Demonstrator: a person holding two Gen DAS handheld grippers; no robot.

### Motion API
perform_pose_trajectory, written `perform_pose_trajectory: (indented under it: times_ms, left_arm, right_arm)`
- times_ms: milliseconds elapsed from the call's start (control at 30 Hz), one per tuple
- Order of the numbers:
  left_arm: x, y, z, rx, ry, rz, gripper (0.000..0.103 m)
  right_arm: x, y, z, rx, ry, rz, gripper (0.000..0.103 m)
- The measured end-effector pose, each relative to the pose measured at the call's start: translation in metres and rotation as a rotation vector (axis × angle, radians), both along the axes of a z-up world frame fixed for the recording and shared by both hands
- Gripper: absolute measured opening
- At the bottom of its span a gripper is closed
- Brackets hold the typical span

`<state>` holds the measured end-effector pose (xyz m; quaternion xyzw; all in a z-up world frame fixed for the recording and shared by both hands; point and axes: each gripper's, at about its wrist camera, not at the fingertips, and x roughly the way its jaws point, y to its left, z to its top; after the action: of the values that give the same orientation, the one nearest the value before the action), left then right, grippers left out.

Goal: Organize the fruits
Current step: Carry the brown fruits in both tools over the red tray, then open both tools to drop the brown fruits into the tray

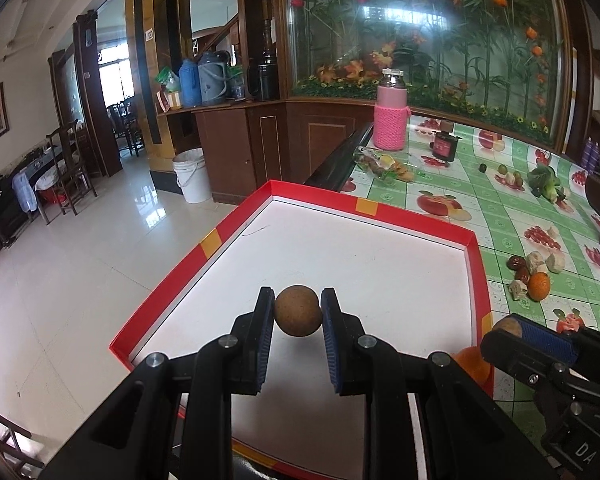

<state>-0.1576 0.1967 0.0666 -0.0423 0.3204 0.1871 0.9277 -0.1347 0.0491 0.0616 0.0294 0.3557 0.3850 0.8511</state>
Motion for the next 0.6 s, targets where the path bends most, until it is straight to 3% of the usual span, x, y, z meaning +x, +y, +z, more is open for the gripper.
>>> perform_pose_trajectory:
  times_ms: [600]
  left_arm:
    - [-0.004,0.017,-0.011,-0.023,0.02,0.015,0.023]
  right_arm:
    - [0.008,0.028,-0.01,-0.054,0.045,0.014,0.025]
